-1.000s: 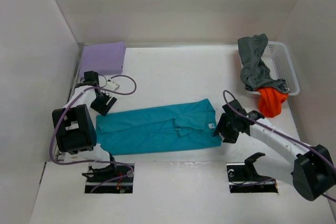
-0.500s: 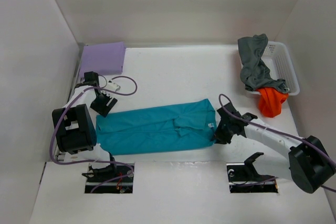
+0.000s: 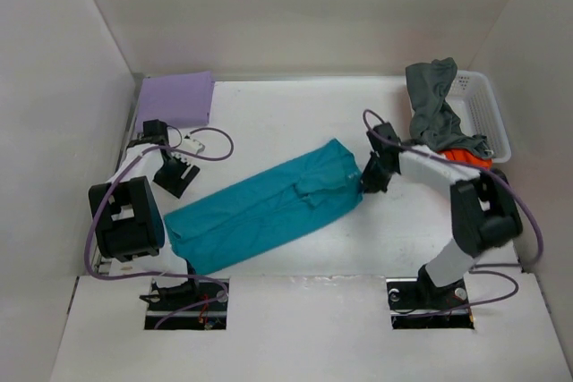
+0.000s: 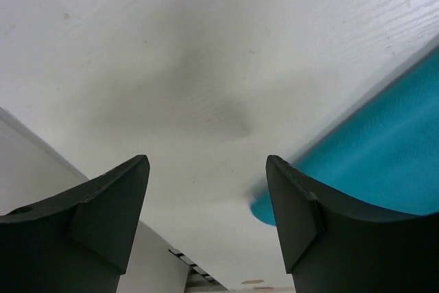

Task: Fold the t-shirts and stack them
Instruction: Rotate the tshirt 90 degrees

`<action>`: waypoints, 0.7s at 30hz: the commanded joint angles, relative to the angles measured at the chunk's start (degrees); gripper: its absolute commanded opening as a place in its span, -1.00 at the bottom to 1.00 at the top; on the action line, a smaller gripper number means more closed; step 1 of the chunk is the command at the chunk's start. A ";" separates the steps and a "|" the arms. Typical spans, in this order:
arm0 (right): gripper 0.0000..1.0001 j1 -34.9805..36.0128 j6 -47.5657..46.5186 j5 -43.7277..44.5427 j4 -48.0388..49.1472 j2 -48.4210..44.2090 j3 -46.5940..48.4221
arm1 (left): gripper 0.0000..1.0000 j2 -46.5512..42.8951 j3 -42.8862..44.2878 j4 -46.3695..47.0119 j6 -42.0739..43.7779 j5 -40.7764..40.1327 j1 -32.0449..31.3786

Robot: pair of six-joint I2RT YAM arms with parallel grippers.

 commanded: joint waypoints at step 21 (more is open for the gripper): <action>0.22 -3.87 -18.71 5.35 9.38 12.89 32.55 | 0.32 3.38 6.28 -2.91 -14.78 6.12 -14.95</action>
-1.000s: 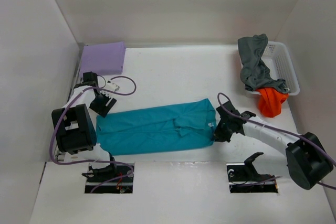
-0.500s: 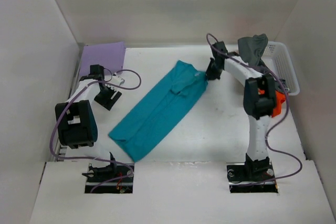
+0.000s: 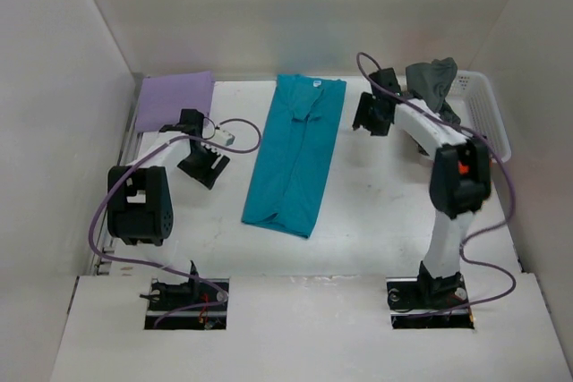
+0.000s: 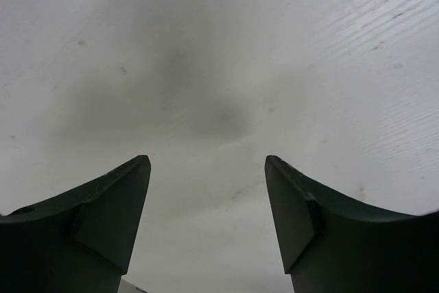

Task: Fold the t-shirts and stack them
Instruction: Rotate the tshirt 90 degrees

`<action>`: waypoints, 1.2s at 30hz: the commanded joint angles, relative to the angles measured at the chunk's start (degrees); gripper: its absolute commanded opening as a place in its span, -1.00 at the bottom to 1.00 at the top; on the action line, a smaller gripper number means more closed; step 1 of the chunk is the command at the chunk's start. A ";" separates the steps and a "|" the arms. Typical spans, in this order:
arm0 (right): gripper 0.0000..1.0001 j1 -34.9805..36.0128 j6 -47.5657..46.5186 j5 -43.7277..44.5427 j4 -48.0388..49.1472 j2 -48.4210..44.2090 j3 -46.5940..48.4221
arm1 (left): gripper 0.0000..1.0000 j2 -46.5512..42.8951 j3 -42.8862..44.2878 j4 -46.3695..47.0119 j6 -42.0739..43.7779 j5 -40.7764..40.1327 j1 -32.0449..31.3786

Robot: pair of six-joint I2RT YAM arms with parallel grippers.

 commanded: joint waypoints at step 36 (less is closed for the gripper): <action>-0.98 39.57 46.08 -0.34 42.66 -31.09 -65.64 | 0.34 -45.55 -25.92 0.47 31.24 -1.35 -29.40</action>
